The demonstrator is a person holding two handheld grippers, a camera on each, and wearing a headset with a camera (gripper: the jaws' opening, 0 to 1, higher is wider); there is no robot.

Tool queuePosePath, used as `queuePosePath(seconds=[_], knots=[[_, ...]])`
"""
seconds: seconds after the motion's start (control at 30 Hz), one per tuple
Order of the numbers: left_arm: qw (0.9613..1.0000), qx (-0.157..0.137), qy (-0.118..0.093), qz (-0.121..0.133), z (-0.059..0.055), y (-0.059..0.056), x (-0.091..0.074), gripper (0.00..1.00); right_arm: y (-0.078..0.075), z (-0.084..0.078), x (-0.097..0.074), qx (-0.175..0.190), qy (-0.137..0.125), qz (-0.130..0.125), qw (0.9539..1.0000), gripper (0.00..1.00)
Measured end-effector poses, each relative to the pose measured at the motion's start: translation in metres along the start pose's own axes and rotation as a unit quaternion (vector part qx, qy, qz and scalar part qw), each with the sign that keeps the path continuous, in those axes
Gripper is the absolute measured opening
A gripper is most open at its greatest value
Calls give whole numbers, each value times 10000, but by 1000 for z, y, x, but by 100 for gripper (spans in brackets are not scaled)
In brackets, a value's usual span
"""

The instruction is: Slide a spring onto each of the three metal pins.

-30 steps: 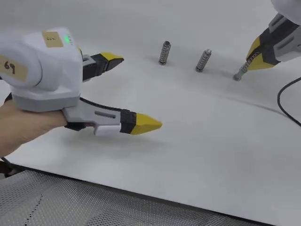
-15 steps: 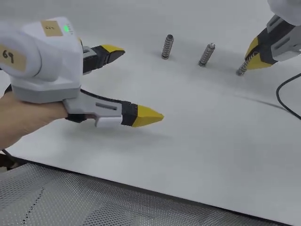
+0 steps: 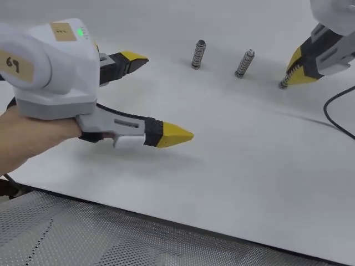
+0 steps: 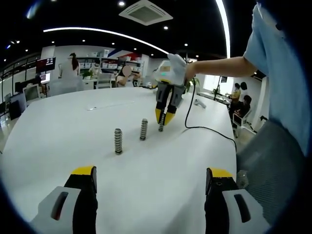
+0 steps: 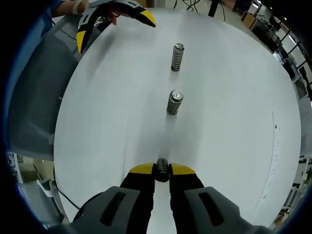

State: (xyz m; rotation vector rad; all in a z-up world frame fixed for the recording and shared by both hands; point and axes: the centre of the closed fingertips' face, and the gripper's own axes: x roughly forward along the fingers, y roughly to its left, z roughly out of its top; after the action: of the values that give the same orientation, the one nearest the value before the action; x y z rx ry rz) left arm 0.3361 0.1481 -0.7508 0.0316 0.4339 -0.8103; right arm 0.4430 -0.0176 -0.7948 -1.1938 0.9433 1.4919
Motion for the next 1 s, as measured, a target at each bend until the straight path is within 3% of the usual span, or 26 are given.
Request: queuePosePath(seconds=[0.57, 0.77, 1.0], knots=[[10000, 17, 15, 12, 0, 1, 1, 90, 0, -1, -1, -18, -36, -4, 10000, 9], [10000, 21, 23, 0, 0, 0, 1, 90, -1, -5, 0, 41, -71, -60, 9999, 23], [10000, 12, 20, -18, 0, -1, 2, 90, -4, -1, -1, 267, -423, -263, 9984, 45]])
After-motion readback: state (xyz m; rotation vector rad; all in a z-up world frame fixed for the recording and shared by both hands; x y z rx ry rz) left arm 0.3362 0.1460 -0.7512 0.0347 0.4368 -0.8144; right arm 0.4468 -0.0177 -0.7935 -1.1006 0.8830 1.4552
